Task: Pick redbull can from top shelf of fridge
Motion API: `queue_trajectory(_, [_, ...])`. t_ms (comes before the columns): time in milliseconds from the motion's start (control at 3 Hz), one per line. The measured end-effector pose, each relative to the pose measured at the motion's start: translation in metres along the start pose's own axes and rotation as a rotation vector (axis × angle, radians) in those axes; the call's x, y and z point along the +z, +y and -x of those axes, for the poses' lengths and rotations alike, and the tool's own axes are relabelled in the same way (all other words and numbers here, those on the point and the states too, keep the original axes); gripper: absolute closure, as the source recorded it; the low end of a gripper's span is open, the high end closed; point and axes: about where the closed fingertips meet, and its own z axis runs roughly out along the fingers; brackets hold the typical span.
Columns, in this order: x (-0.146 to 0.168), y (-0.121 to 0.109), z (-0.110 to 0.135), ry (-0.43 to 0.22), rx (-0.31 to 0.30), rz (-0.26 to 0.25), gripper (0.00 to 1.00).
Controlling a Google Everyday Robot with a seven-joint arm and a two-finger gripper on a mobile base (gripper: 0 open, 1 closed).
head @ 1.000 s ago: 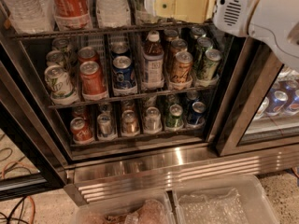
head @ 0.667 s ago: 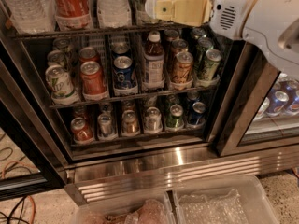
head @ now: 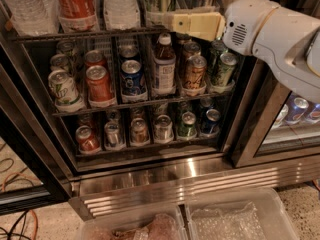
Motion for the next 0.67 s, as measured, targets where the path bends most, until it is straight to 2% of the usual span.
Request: queue_trajectory(667, [0.0088,-0.0169,-0.0102,-0.012,-0.01,-0.019,0.0])
